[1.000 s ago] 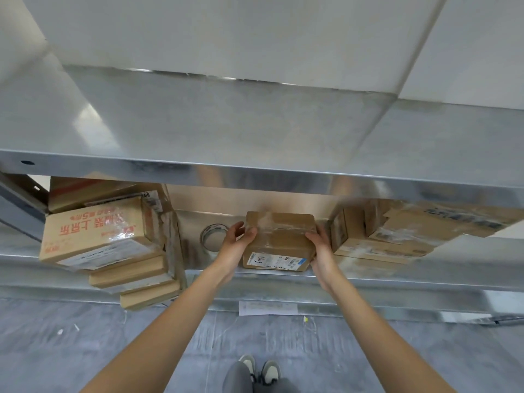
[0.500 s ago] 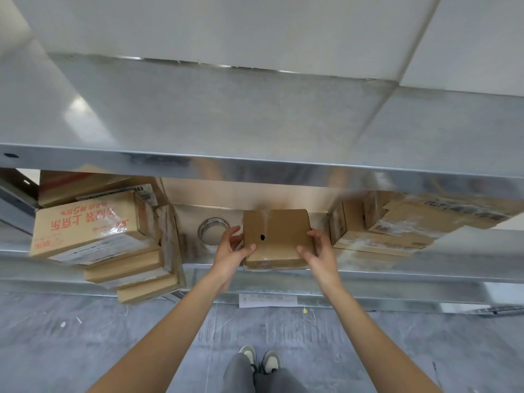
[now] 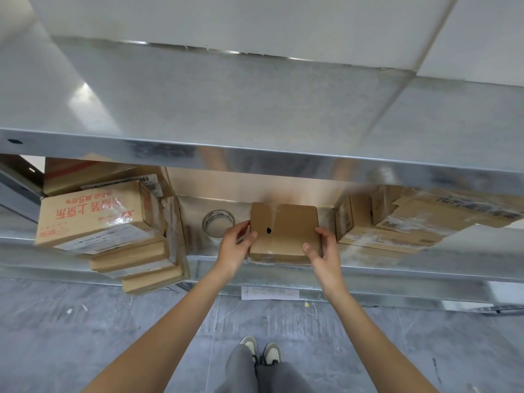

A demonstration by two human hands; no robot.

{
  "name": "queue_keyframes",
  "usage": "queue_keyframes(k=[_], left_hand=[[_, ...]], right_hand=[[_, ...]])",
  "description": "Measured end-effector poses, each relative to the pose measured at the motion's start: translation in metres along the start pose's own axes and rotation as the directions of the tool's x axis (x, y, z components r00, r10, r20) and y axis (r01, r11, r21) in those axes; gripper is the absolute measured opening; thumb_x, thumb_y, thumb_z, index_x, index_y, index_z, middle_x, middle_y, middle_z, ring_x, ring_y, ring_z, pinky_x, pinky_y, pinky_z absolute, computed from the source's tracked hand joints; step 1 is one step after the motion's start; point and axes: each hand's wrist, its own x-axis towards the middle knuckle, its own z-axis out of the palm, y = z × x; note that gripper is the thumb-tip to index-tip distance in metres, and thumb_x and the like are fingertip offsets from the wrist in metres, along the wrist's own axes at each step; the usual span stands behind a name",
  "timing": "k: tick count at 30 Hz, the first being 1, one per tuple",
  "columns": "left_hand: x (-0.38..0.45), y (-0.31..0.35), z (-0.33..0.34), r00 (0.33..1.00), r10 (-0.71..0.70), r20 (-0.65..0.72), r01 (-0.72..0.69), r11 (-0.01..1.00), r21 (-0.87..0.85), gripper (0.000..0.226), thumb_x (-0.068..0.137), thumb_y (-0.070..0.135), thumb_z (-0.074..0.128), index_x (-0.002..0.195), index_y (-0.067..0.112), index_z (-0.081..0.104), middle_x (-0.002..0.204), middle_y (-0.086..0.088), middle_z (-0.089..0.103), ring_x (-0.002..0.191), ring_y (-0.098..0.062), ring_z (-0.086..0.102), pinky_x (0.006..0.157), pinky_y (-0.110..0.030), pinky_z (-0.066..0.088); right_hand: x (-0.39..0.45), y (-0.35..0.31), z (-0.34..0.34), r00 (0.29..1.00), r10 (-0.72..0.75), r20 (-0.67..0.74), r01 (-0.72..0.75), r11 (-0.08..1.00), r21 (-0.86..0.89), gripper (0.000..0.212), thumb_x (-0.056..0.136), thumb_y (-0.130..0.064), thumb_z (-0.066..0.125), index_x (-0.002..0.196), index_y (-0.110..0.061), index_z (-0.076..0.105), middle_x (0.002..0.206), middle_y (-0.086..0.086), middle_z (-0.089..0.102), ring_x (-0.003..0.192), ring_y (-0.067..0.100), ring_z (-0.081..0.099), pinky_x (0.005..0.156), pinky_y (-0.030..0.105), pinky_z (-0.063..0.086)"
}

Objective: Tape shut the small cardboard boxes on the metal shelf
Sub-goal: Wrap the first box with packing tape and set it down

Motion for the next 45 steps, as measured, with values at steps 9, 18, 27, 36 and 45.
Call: queue_keyframes(k=[9,18,27,36,45], left_hand=[[0.020,-0.023,-0.023,0.993,-0.014,0.113,-0.108,0.211,0.971,0.055,0.087,0.004,0.049,0.141,0.006,0.035,0.135,-0.013,0.046,0.127,-0.030,0.042,0.105,-0.038,0.035],[0.029,-0.013,-0.034,0.993,0.105,0.046,-0.070,0.239,0.969,0.032,0.086,0.007,0.049,0.116,0.014,0.057,0.118,-0.006,0.062,0.112,-0.027,0.056,0.096,-0.035,0.037],[-0.001,0.025,-0.035,0.980,0.180,-0.084,-0.126,0.891,0.436,0.019,0.099,0.021,0.051,0.102,0.004,0.061,0.084,-0.006,0.060,0.076,-0.024,0.056,0.069,-0.030,0.040],[-0.037,0.059,-0.026,0.981,0.192,-0.003,-0.191,0.979,0.070,0.015,0.098,0.014,0.054,0.089,0.025,0.057,0.058,0.017,0.066,0.064,0.015,0.061,0.061,-0.002,0.040],[-0.068,0.056,-0.008,0.956,0.220,0.194,-0.216,0.976,-0.037,0.030,0.102,0.017,0.049,0.078,0.007,0.063,0.051,-0.006,0.060,0.061,-0.019,0.053,0.068,-0.027,0.045]], right_hand=[[0.000,0.003,-0.001,1.000,0.015,0.005,-0.015,1.000,-0.006,0.045,0.090,-0.002,0.062,0.127,-0.023,0.045,0.138,-0.005,0.045,0.131,0.008,0.039,0.109,0.024,0.030],[-0.001,-0.005,0.000,1.000,0.020,-0.007,-0.021,0.996,-0.090,0.048,0.091,-0.003,0.061,0.132,-0.018,0.042,0.141,0.002,0.044,0.136,0.018,0.038,0.110,0.024,0.029],[-0.010,-0.054,0.042,0.843,-0.328,0.426,0.523,0.682,-0.511,0.061,0.090,-0.027,0.065,0.145,-0.025,0.040,0.152,0.000,0.038,0.139,0.017,0.034,0.112,0.027,0.027],[-0.011,-0.092,0.063,0.827,-0.401,0.395,0.517,0.818,-0.253,0.021,0.087,-0.006,0.066,0.107,-0.007,0.074,0.101,0.000,0.069,0.093,0.002,0.058,0.084,0.003,0.038],[-0.001,-0.106,0.055,0.948,-0.180,0.262,0.218,0.968,-0.124,0.008,0.088,-0.007,0.064,0.088,-0.007,0.073,0.084,0.002,0.069,0.080,0.011,0.059,0.072,0.015,0.043]])
